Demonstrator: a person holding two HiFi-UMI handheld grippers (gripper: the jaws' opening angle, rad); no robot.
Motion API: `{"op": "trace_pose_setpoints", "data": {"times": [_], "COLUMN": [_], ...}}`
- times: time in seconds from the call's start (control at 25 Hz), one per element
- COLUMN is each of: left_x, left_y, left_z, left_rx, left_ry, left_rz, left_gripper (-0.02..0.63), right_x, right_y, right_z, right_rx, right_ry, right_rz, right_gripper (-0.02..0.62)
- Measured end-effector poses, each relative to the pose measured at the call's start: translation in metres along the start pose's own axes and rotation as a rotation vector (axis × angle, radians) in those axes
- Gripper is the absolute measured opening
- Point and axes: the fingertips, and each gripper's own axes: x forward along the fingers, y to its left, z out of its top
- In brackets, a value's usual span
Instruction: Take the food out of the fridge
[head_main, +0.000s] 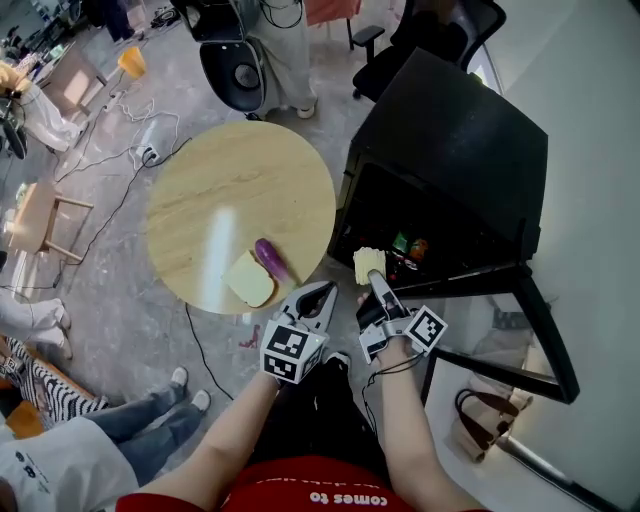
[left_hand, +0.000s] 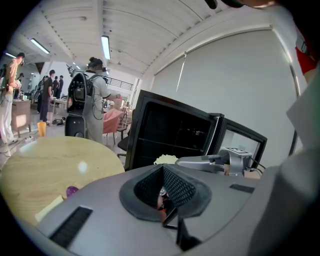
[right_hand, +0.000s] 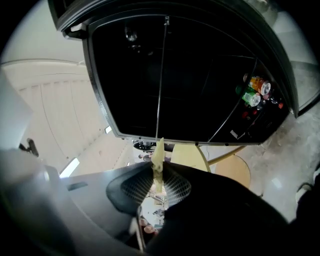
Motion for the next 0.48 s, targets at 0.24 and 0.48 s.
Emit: {"op": "trace_pose_setpoints", "data": {"times": [0.24, 0.48], "left_x": [-0.031, -0.065], "left_y": [-0.003, 0.001], "left_z": [0.037, 0.061], "left_rx": [0.015, -0.022], "left_ry": [-0.071, -0.147], "left_rz": [-0.014, 0.007], "left_gripper": [0.006, 0.006], "right_x": [0.0, -0.006], "right_y": [0.052, 0.093], "right_z": [-0.03, -0.055], "right_rx": [0.043, 0.056], "right_ry": [0.072, 0.162], "right_rz": [0.088, 0.169], "right_gripper": [0.057, 0.057]}}
